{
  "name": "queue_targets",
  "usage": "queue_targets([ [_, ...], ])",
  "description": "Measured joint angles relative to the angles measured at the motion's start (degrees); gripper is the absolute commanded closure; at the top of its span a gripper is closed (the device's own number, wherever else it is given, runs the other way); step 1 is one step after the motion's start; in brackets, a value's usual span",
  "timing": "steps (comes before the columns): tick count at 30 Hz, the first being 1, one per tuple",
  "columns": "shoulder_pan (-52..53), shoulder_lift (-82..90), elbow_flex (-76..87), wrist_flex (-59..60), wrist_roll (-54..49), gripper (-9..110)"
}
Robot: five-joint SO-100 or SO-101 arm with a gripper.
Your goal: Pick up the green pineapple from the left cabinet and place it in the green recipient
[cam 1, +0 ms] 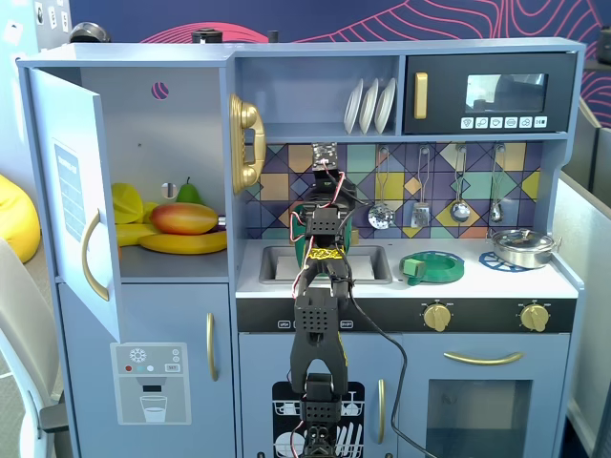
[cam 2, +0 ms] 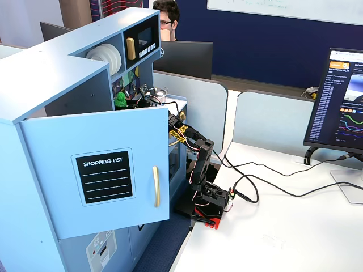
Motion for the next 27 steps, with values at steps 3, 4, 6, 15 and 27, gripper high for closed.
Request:
queue_targets([
  [3,0.0,0.0,-0.1,-1.1,2.5,53],
  [4,0.0,0.0,-0.1,-1.3,3.1,52],
  [6,-0.1,0.0,-0.1,-1.4,3.4,52],
  [15,-0.4,3.4,4.0,-1.4,3.8,55],
  [27,-1.7,50.3,56.3,11.9,6.9,55],
])
